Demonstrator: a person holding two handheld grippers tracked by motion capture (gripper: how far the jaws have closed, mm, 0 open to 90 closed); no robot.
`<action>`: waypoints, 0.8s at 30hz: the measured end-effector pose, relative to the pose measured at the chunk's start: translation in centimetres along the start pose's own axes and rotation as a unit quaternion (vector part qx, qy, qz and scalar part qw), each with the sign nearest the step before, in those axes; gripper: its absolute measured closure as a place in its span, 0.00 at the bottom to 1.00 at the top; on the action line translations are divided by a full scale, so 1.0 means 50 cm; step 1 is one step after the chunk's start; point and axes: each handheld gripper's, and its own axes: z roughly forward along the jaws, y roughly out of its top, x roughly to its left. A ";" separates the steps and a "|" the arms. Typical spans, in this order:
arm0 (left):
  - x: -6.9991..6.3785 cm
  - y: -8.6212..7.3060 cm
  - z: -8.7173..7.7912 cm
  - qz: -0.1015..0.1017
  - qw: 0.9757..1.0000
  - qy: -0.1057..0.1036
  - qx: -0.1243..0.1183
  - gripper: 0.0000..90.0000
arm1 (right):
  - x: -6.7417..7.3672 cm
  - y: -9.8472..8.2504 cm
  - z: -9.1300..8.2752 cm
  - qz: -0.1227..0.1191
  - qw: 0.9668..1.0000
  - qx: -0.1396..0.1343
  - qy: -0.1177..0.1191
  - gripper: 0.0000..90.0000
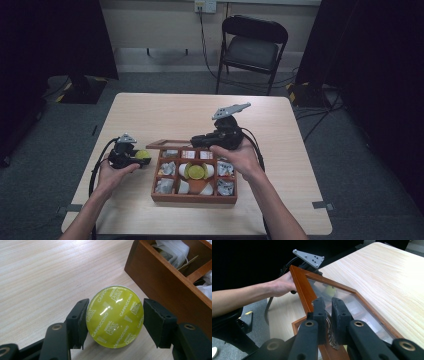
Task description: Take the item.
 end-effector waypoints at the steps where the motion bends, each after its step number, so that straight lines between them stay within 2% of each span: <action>1: 0.001 0.000 0.001 0.004 1.000 -0.001 0.005 0.44 | 0.000 0.000 0.000 0.000 1.000 0.000 0.000 0.91; 2: 0.000 0.000 0.003 0.010 1.000 0.000 0.008 0.43 | 0.000 0.000 0.000 0.000 1.000 0.000 0.000 0.91; 4: 0.000 0.000 0.005 0.006 1.000 0.004 0.013 0.36 | 0.000 0.000 0.000 0.000 1.000 0.000 0.000 0.91; 8: 0.002 0.000 0.001 -0.008 1.000 0.000 -0.005 0.27 | 0.000 0.000 0.000 0.000 1.000 0.000 0.000 0.91; 9: 0.003 0.000 -0.002 -0.008 1.000 -0.002 -0.003 0.26 | 0.000 0.000 0.000 0.000 1.000 0.000 0.000 0.91; 16: 0.008 -0.005 -0.018 -0.011 1.000 -0.002 -0.012 0.21 | -0.001 0.001 0.000 0.000 1.000 0.000 0.001 0.91; 18: 0.007 -0.002 -0.024 0.000 1.000 -0.003 -0.011 0.21 | -0.001 0.001 0.000 0.000 1.000 0.000 0.001 0.91; 20: 0.004 -0.003 -0.029 -0.003 1.000 -0.001 -0.013 0.20 | -0.001 0.001 0.000 0.000 1.000 0.000 0.001 0.91; 22: 0.002 -0.005 -0.037 0.004 1.000 -0.006 -0.011 0.20 | -0.001 0.001 0.000 0.000 1.000 0.000 0.001 0.91; 24: -0.002 -0.009 -0.044 0.003 1.000 -0.004 -0.018 0.19 | -0.001 0.001 0.000 0.000 1.000 0.000 0.001 0.91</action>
